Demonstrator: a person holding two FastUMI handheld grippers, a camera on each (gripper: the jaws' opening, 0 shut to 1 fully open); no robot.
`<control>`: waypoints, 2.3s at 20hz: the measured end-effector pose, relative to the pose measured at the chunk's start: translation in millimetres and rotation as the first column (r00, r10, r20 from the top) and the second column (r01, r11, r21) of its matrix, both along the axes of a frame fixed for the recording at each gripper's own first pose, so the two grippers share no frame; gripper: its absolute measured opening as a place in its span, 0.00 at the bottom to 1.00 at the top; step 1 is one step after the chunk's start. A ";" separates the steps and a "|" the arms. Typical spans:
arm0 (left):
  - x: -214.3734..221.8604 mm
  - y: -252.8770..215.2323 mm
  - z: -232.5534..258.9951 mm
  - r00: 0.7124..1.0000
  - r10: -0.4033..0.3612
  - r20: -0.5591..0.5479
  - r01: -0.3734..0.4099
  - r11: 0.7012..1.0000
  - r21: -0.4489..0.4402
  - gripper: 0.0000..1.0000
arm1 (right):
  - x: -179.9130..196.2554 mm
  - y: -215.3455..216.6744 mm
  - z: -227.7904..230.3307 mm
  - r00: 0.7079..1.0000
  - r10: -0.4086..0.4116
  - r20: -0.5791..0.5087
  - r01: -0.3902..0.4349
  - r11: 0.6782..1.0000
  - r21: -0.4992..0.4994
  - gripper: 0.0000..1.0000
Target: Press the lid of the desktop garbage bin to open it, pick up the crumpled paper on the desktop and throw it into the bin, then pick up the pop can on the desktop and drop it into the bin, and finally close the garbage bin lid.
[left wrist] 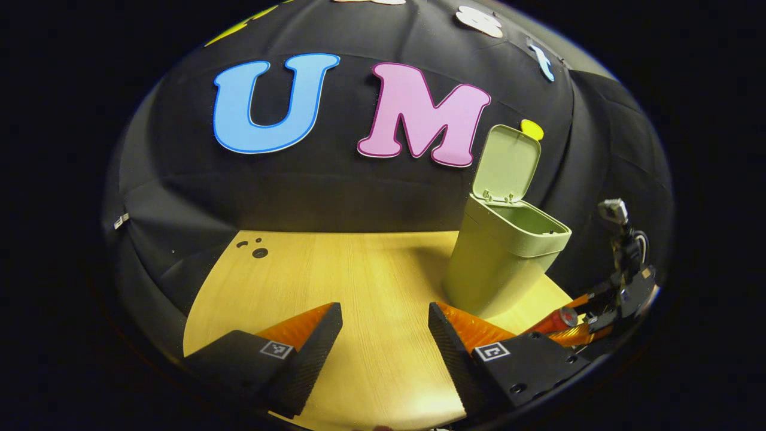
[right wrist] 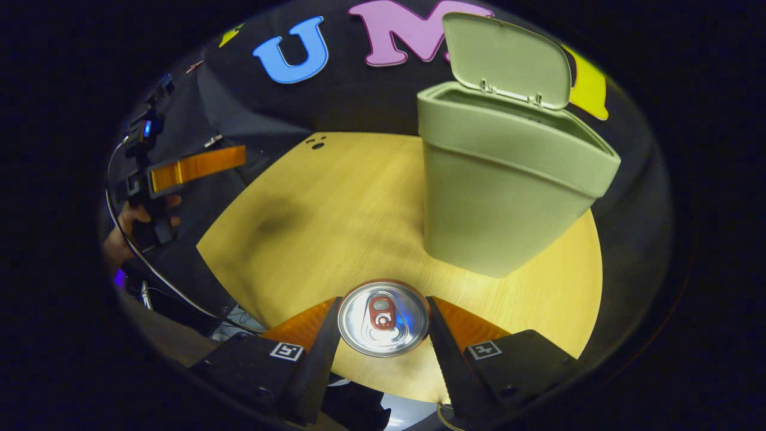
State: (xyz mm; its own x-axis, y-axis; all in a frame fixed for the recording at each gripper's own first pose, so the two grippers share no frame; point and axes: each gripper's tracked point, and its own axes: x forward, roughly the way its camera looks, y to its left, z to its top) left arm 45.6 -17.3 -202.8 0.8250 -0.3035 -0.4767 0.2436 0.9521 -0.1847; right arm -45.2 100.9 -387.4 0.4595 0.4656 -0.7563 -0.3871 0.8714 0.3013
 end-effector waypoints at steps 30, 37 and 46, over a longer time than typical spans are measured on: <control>-4.2 16.6 -9.1 0.999 0.041 -0.008 -0.041 0.999 0.002 0.94 | 153.1 -90.6 56.0 0.933 -0.280 0.225 0.270 0.960 0.074 0.83; 2.3 30.2 -10.9 0.997 0.074 -0.004 -0.074 0.997 0.008 0.94 | 160.6 -87.3 16.4 0.953 -0.265 0.147 0.265 0.964 0.020 0.83; 7.0 35.9 -14.6 0.997 0.077 0.000 -0.077 0.997 0.023 0.94 | 156.7 -93.0 -9.5 0.962 -0.263 0.081 0.264 0.965 -0.005 0.85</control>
State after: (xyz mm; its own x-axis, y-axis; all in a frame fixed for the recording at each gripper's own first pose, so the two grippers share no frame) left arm 52.6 18.6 -217.4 0.8452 -0.2286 -0.4832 0.1697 0.9719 -0.1631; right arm 111.5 7.9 -396.9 0.6226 0.3086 -0.7191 -0.1654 0.9501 0.2645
